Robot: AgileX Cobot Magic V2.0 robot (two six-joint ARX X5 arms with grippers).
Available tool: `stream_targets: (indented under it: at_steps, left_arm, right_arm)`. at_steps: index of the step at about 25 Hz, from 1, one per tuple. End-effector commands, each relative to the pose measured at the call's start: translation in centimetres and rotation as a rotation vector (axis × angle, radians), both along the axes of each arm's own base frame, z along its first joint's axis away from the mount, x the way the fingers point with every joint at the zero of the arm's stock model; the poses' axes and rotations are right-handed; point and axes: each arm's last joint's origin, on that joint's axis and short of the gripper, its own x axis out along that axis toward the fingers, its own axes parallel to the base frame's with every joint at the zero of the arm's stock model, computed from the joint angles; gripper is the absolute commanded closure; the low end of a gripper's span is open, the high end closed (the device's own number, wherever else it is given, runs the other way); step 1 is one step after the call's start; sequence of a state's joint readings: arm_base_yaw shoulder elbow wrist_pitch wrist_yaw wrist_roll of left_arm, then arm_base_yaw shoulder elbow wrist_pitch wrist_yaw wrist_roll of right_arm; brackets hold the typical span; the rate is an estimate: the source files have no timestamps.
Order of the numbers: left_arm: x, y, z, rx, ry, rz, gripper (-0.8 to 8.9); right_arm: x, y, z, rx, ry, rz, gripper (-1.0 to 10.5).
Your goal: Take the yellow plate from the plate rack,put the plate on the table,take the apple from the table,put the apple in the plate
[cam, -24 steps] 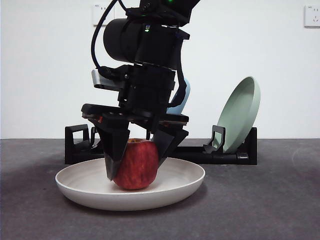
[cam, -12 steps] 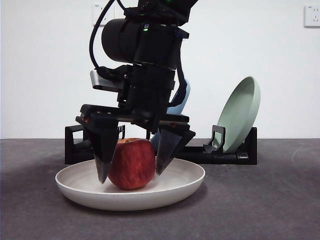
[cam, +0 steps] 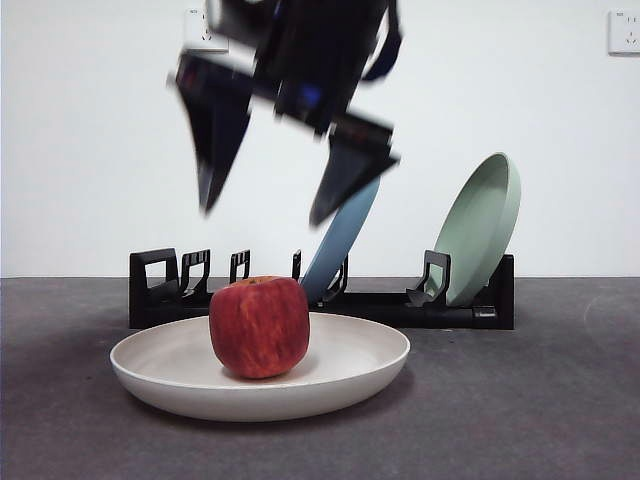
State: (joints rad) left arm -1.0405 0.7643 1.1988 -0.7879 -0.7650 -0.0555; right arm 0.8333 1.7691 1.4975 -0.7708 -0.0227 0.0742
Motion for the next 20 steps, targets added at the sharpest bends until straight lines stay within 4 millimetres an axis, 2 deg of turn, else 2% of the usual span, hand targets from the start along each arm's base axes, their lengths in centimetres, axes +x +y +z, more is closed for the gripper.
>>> stream_targets:
  at_steps: [1, 3, 9, 12, 13, 15, 20]
  left_arm:
    - [0.7, -1.3, -0.3, 0.064, 0.014, -0.045, 4.39]
    - [1.2, -2.3, -0.7, 0.112, 0.035, -0.077, 4.4]
    - [3.3, -5.0, -2.3, 0.223, 0.13, -0.213, 4.54]
    - [4.4, -5.9, -3.1, 0.243, 0.189, -0.277, 6.56]
    - [5.1, -6.2, -3.5, 0.241, 0.224, -0.302, 8.31]
    - [6.4, -6.3, -4.1, 0.227, 0.278, -0.321, 8.21]
    - [8.7, -4.5, -4.3, 0.168, 0.332, -0.267, 8.21]
  right_arm:
    - [-0.2, -1.5, 2.1, 0.039, -0.039, -0.027, 4.2]
    - [-0.5, -2.7, 3.7, 0.064, -0.064, -0.045, 4.4]
    - [-1.6, -6.6, 7.4, 0.081, -0.121, -0.07, 7.4]
    - [-2.2, -8.3, 8.5, 0.076, -0.126, -0.09, 8.4]
    - [-2.6, -9.3, 9.0, 0.07, -0.127, -0.1, 8.8]
    - [-3.1, -10.7, 9.8, 0.06, -0.13, -0.116, 9.6]
    - [-4.3, -13.0, 11.5, 0.101, -0.177, -0.159, 9.6]
